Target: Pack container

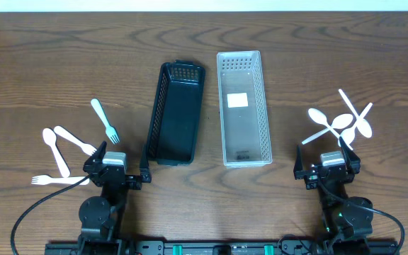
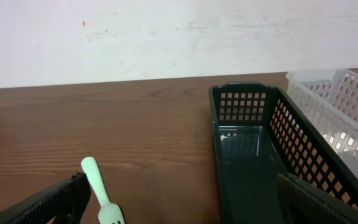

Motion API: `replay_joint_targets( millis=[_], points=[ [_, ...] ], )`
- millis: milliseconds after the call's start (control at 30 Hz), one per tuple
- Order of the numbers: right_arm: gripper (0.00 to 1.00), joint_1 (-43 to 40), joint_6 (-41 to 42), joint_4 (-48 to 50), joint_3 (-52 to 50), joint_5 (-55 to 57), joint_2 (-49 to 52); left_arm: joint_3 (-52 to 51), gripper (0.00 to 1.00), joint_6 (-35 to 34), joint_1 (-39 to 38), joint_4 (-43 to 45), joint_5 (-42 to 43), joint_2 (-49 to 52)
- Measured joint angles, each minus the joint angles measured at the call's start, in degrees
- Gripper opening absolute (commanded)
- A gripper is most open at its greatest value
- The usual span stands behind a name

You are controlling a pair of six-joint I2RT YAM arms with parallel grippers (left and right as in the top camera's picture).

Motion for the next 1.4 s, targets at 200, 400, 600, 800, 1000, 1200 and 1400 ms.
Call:
replay_joint_targets(
  millis=[200,400,600,800,1000,1200,1400],
  points=[
    [0.99,0.0,0.0,0.0,0.0,0.0,0.0,0.0,0.98,0.0,0.0,0.0,0.0,0.0],
    [0.99,0.0,0.0,0.0,0.0,0.0,0.0,0.0,0.98,0.0,0.0,0.0,0.0,0.0],
    [0.99,0.0,0.0,0.0,0.0,0.0,0.0,0.0,0.98,0.0,0.0,0.0,0.0,0.0],
    [0.99,0.0,8.2,2.2,-0.1,0.3,0.0,-0.9,0.99,-4.3,0.0,3.7,0.4,0.1],
    [0.99,0.0,22.0,2.2,4.8,2.3,4.6,7.5,0.98,-12.3,0.0,-0.9,0.5,7.6],
    [0.99,0.0,24.5,-1.3,24.2,2.0,26.1,28.6,0.98,-13.0,0.0,-8.5,0.5,29.2],
    [0.99,0.0,22.5,-19.0,50.9,-1.9,52.7,54.8,0.98,-11.8,0.0,-30.0,0.5,55.2]
  ],
)
